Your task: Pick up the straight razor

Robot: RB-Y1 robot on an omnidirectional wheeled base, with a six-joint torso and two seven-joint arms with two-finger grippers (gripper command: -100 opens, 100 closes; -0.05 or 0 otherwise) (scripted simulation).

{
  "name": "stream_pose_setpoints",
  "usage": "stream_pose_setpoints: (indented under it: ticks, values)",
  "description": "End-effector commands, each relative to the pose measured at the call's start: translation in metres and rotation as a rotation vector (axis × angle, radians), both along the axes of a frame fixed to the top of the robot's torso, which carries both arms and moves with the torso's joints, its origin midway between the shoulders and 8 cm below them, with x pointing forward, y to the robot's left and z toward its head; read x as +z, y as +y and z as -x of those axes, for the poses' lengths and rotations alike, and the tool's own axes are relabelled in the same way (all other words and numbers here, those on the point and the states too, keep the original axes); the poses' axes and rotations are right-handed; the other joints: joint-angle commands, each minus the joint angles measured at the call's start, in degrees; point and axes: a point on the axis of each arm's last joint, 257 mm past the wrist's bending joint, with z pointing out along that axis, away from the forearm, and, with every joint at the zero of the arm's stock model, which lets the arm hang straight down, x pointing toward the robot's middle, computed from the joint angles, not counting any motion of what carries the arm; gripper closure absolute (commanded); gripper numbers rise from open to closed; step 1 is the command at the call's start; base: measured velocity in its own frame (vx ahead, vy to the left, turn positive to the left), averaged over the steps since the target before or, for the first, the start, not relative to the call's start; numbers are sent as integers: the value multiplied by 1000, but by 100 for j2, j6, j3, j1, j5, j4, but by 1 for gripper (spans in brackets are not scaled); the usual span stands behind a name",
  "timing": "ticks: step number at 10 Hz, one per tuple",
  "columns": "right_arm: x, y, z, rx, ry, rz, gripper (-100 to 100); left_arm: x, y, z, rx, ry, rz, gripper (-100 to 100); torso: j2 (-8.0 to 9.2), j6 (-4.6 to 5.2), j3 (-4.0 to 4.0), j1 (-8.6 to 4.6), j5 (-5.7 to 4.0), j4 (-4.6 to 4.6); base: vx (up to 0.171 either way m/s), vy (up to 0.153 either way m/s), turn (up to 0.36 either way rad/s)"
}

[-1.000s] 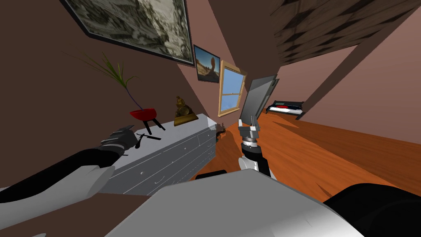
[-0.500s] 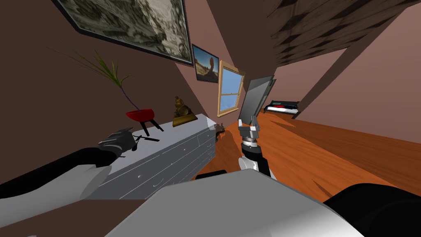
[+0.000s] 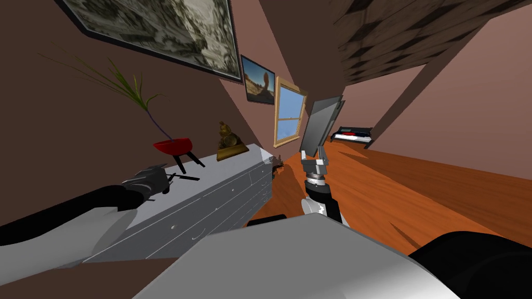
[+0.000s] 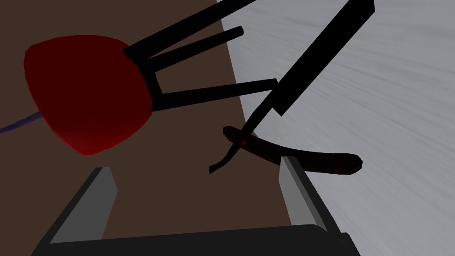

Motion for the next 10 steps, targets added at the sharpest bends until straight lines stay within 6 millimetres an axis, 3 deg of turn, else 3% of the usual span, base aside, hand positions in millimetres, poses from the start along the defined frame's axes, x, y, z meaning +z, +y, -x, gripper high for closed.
stream_pose_setpoints:
  ticks: [1,5,7,8,9,10]
  values:
    - [0,0,0,0,0,0,0,-4,0,4,11,33,10,-100,0,0,0,0,0,0,17,38,-93]
    - [0,0,0,0,0,0,0,-20,2,14,36,109,34,-100,-6,0,-3,5,1,-1,20,40,-56]
    - [0,0,0,0,0,0,0,-39,3,21,48,167,61,-100,-9,-1,-5,11,3,-2,46,60,-52]
    - [0,0,0,0,0,0,0,-32,3,17,43,145,51,-100,-18,-1,-10,16,4,-4,31,34,-14]
    - [0,0,0,0,0,0,0,-34,3,18,45,150,53,0,-12,-2,-7,5,2,-3,5,6,1]
    - [0,0,0,0,0,0,0,-37,9,14,49,148,52,-100,-4,-2,-2,-5,0,-1,36,22,-27]
